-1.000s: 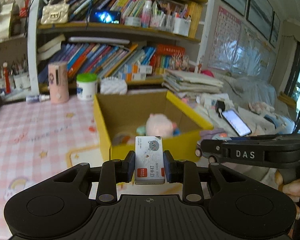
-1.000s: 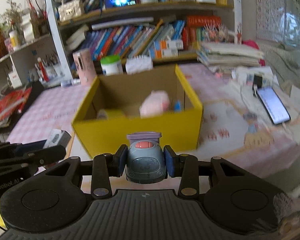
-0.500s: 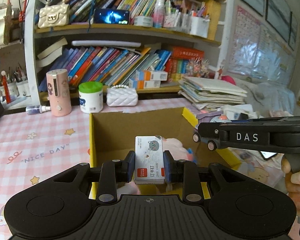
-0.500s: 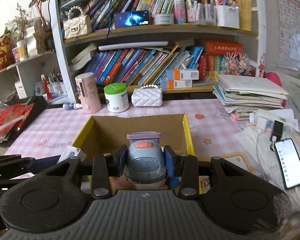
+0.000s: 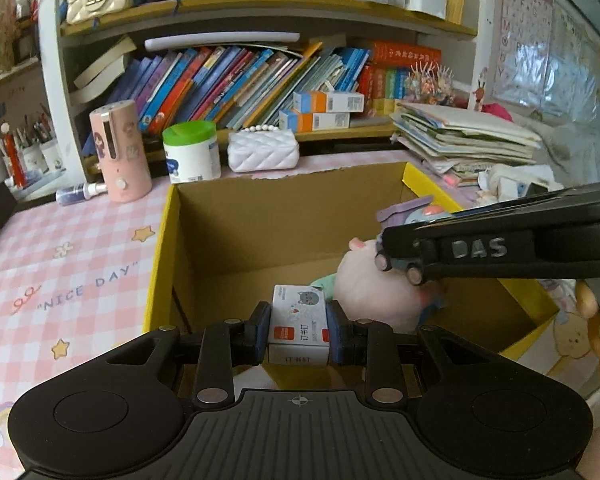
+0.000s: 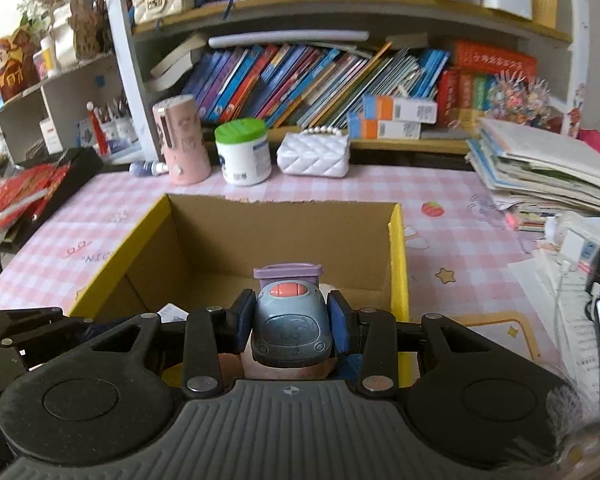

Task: Organize objects
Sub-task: 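Lower both grippers into the box and open them to release the items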

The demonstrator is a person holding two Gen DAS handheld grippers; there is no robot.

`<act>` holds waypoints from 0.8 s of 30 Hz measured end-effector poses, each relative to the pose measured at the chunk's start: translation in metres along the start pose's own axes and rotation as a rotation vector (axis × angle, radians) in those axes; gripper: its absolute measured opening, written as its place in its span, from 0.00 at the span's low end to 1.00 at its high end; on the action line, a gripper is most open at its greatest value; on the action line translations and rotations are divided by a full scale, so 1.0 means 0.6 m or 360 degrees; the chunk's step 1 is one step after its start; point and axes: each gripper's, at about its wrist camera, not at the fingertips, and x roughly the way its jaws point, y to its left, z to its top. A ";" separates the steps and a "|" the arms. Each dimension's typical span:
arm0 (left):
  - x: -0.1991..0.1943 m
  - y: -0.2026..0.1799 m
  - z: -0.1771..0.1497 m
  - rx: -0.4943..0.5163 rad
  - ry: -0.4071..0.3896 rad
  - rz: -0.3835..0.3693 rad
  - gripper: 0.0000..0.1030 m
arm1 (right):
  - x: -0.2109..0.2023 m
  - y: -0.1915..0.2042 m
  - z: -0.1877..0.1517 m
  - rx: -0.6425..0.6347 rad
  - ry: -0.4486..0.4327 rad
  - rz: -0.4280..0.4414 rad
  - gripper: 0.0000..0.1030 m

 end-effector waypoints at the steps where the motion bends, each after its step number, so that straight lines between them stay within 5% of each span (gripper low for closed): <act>1: 0.002 -0.002 0.000 0.0016 0.0005 0.0004 0.27 | 0.006 -0.001 0.000 -0.0006 0.0014 0.0007 0.36; 9: 0.010 -0.013 -0.005 0.0107 0.0004 0.0042 0.32 | 0.052 -0.001 0.006 -0.0035 0.0097 0.0054 0.36; 13: 0.008 -0.011 -0.007 0.0111 -0.0006 0.0127 0.66 | 0.064 0.001 0.008 -0.0061 0.0114 0.0072 0.36; 24: 0.001 0.003 -0.006 0.0041 0.0011 0.0149 0.82 | 0.090 0.024 0.018 -0.0151 0.0151 0.0124 0.36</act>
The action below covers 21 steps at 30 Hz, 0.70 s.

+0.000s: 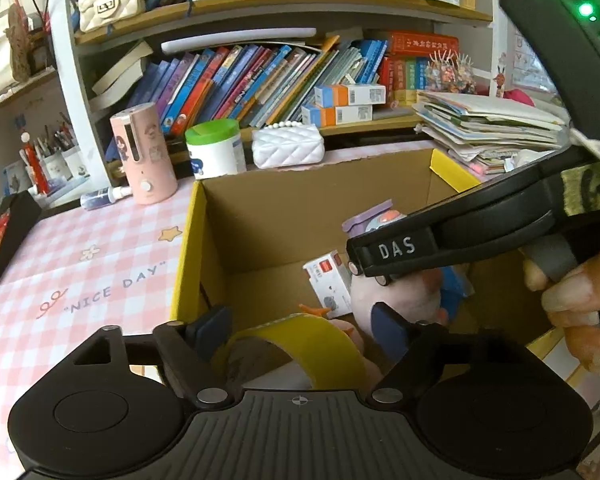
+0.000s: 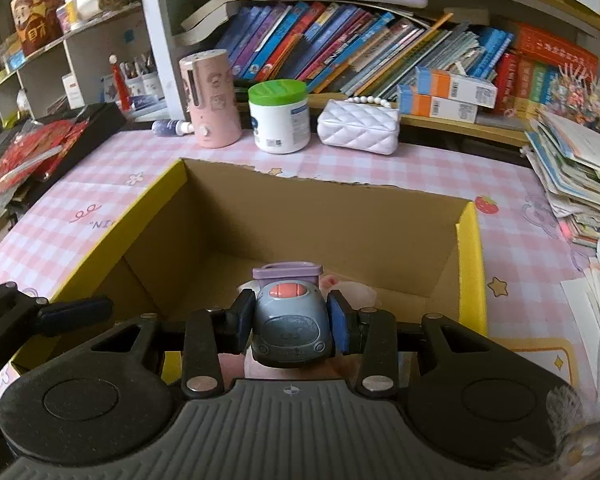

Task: Organize objects
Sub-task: 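Lower both grippers into the box and open them to release the items, then withdraw both open grippers up and away from the box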

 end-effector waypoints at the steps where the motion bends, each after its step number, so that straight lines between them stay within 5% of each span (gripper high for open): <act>1: -0.001 0.000 0.000 0.0001 -0.0003 -0.0002 0.82 | 0.002 0.001 0.000 -0.0006 0.0004 0.0002 0.37; 21: -0.082 0.012 -0.019 -0.0143 -0.0156 0.0056 0.94 | -0.065 0.004 -0.020 0.0129 -0.0157 -0.0052 0.71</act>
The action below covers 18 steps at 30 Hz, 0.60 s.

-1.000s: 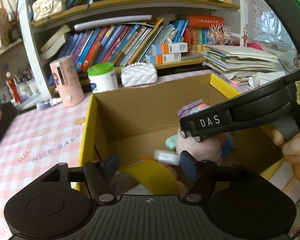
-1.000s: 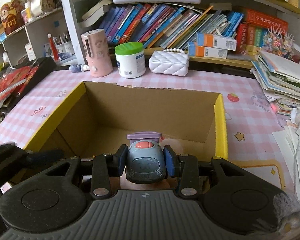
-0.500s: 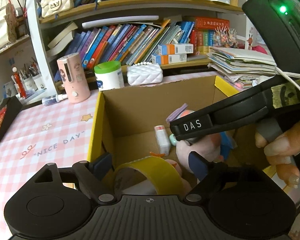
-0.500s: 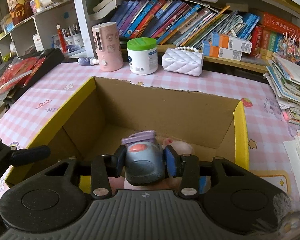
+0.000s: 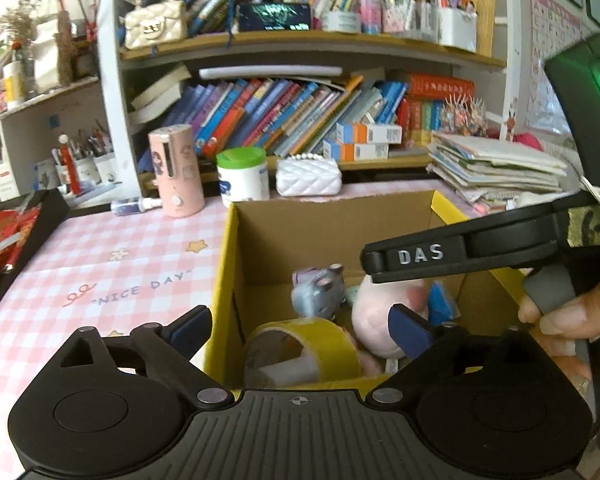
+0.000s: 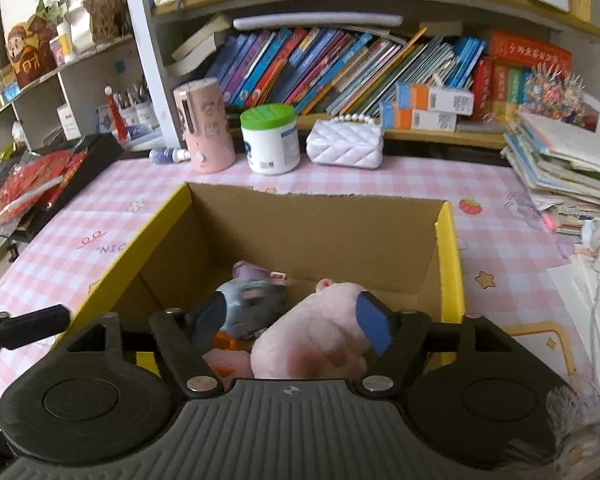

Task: Organize objects
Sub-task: 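Withdraw both open grippers up and away from the box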

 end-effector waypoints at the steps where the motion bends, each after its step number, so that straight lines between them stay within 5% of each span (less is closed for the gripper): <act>1: -0.006 0.003 -0.002 -0.0003 -0.0004 0.0002 0.94 | -0.008 0.002 -0.003 0.0009 -0.0011 -0.0012 0.73; 18: -0.124 0.079 -0.080 -0.0106 0.0036 0.0124 0.98 | -0.132 0.129 -0.110 0.0043 -0.0123 -0.0209 0.93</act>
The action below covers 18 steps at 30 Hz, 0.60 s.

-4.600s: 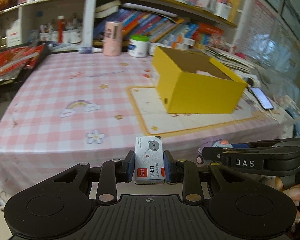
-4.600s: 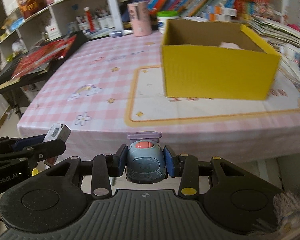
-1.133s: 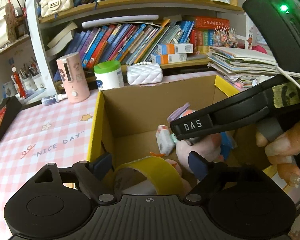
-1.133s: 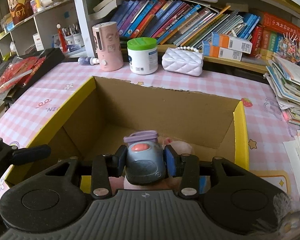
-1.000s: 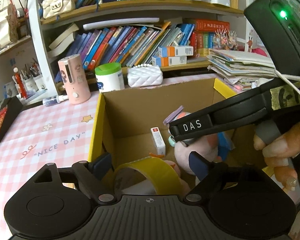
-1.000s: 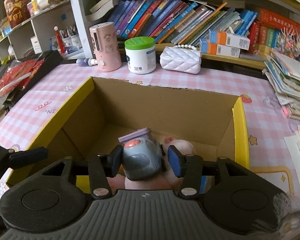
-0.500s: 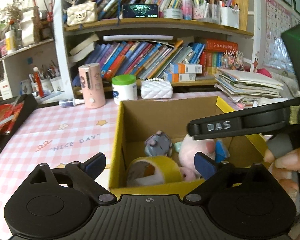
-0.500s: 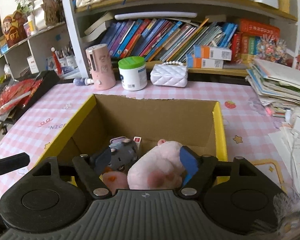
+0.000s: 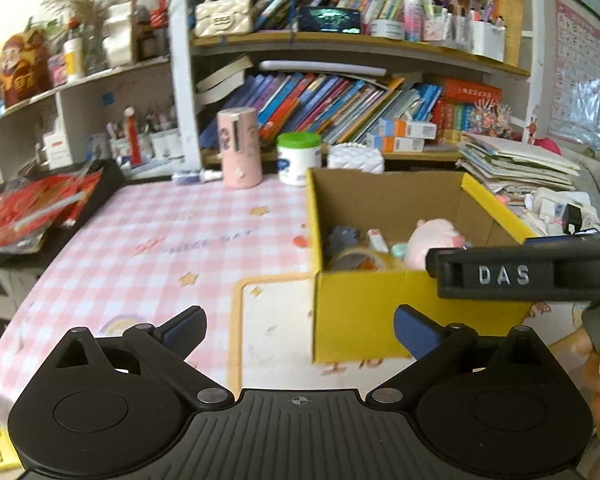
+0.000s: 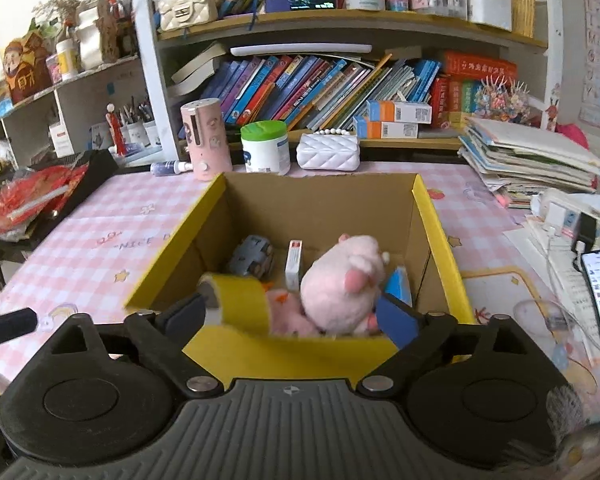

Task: Organize objects
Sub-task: 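Withdraw both open grippers up and away from the box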

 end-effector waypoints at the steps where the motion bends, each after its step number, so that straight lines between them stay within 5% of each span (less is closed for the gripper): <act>1: -0.005 0.005 -0.005 -0.0010 0.0012 0.0006 0.98 | -0.006 0.009 -0.008 -0.0013 -0.0003 -0.0015 0.94; 18: -0.066 0.071 -0.066 0.0010 0.0096 0.0258 0.99 | -0.065 0.095 -0.105 -0.0009 0.0018 -0.0302 1.00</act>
